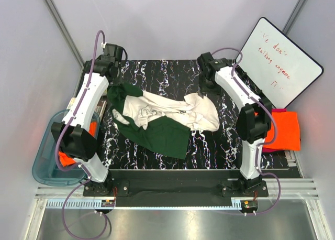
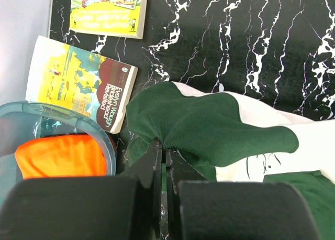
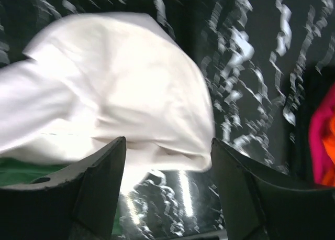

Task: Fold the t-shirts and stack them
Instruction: Flatten the tshirt out

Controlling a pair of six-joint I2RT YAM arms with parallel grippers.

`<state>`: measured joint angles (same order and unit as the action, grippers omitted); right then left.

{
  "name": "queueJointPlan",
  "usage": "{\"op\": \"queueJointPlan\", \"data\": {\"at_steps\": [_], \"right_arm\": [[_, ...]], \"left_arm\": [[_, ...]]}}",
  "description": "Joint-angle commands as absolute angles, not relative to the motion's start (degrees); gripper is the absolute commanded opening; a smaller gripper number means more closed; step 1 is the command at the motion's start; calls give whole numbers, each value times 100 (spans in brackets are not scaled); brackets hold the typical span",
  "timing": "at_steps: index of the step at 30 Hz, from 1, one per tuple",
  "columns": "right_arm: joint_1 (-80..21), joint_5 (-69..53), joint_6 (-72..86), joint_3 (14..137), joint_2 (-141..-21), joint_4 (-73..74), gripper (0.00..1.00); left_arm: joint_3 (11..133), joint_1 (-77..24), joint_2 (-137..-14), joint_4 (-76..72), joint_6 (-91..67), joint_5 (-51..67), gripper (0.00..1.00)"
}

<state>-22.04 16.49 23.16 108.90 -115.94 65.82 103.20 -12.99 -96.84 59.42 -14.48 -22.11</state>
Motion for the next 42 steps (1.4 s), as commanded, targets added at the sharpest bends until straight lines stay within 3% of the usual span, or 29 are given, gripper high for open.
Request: {"op": "queueJointPlan", "data": {"at_steps": [1, 12, 22, 39, 41, 42], "right_arm": [[-2197, 819, 2127, 11819, -12408, 6371, 72], [-2593, 527, 2127, 14931, -14563, 7514, 71], [-2882, 729, 2109, 14862, -14502, 7506, 74], [-3173, 2408, 1943, 14748, -15152, 7550, 72], [-3173, 2443, 1942, 14722, -15231, 7550, 69], [-3173, 2452, 1934, 14722, -15258, 7559, 59]], "left_arm": [[10310, -1274, -9606, 5722, -1468, -2057, 0], [10090, -1274, -9598, 5722, -1415, -2092, 0], [10037, -1274, -9677, 5730, -1406, -2039, 0], [10107, -1274, -9703, 5722, -1309, -1960, 0], [10116, -1274, -9703, 5722, -1292, -1969, 0], [10125, -1274, -9694, 5722, -1292, -1977, 0]]}}
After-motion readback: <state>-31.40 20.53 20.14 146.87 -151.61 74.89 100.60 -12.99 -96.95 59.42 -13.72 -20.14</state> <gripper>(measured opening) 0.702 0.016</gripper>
